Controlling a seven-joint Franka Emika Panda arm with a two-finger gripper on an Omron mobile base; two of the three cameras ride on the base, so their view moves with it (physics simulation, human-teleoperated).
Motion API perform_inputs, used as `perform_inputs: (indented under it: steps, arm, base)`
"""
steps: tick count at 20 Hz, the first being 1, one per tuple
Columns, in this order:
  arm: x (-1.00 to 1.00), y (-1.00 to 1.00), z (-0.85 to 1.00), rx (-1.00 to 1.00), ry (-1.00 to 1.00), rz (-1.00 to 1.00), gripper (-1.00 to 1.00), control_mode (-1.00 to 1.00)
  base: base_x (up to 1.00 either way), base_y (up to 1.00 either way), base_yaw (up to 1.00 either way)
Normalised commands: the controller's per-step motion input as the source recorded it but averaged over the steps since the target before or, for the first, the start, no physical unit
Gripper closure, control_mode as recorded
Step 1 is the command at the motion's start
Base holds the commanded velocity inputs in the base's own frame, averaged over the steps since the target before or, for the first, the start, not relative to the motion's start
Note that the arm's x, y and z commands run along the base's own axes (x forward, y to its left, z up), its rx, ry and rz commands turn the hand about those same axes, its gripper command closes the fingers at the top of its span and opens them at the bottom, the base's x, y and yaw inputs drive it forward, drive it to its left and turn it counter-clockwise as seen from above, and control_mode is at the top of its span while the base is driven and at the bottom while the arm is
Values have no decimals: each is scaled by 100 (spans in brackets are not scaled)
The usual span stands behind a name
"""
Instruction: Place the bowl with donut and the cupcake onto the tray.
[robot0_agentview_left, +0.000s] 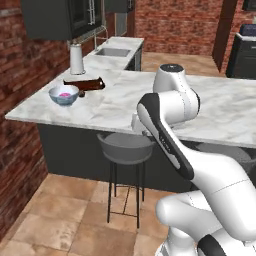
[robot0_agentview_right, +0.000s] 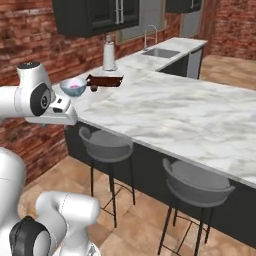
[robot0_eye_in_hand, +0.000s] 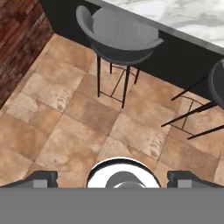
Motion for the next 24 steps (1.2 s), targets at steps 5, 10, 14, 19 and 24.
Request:
perform_inputs:
  steps: [5, 10, 14, 19, 24]
  arm:
    - [0, 0, 0, 0, 0, 0, -100, 100]
    - [0, 0, 0, 0, 0, 0, -100, 100]
    - [0, 0, 0, 0, 0, 0, -100, 100]
    - [0, 0, 0, 0, 0, 0, -100, 100]
    - [0, 0, 0, 0, 0, 0, -100, 100]
  base:
    - [81, 100, -49]
    - [73, 100, -40]
    - [42, 100, -23]
    - [23, 91, -3]
    - [52, 44, -11]
